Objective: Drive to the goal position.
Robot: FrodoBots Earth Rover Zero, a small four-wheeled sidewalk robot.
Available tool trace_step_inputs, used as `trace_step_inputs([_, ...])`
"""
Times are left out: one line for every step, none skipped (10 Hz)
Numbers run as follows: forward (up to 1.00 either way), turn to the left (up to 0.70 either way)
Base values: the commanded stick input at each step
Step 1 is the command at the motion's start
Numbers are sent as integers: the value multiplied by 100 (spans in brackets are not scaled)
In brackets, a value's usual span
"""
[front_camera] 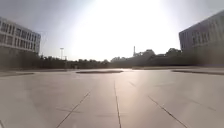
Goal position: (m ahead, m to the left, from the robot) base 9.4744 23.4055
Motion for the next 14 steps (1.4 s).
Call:
trace_step_inputs([70, 0])
trace_step_inputs([70, 0])
trace_step_inputs([70, 0])
trace_step_inputs([70, 0])
trace_step_inputs([70, 0])
trace_step_inputs([70, 0])
trace_step_inputs([70, 0])
trace_step_inputs([70, 0])
trace_step_inputs([70, 0])
trace_step_inputs([70, 0])
trace_step_inputs([70, 0])
trace_step_inputs([70, 0])
trace_step_inputs([70, 0])
trace_step_inputs([70, 0])
